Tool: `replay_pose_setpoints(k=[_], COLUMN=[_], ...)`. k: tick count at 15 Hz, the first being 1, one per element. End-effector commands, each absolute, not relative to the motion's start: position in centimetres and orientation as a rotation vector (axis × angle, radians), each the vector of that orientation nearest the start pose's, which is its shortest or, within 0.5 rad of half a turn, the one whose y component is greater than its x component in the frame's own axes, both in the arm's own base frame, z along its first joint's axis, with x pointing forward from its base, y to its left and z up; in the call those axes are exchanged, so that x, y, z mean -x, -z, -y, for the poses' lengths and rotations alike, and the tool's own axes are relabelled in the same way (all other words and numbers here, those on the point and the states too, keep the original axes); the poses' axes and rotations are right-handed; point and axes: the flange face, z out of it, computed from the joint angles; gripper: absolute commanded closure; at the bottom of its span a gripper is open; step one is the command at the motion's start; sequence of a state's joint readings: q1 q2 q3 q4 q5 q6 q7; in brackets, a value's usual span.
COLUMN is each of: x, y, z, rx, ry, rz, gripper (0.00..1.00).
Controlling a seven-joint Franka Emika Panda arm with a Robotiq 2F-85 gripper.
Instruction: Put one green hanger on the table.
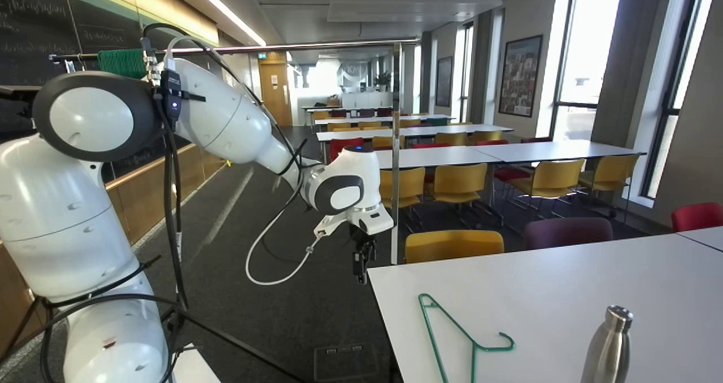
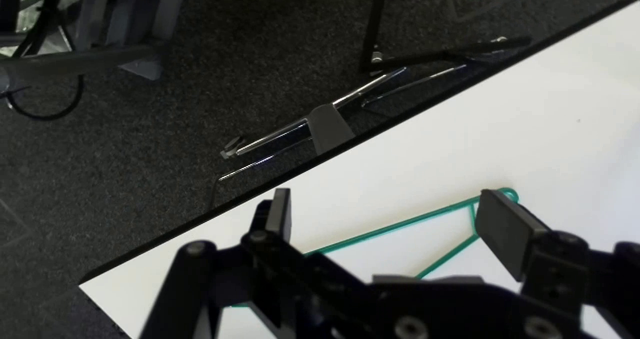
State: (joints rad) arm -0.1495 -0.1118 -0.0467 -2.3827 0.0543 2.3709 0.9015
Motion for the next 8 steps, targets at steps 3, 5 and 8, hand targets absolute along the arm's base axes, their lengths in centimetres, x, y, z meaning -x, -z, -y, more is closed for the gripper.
replay_pose_setpoints(k=[3, 5, 8], x=[-46.3, -47.3, -47.3], y=[-38.3, -37.4, -37.0], z=[8.4, 8.4, 8.4], rx=[2.808, 2.771, 2.776], ry=[0.003, 0.007, -0.007], rz=[-1.347, -1.403, -1.400], gripper=[0.00, 0.00, 0.00])
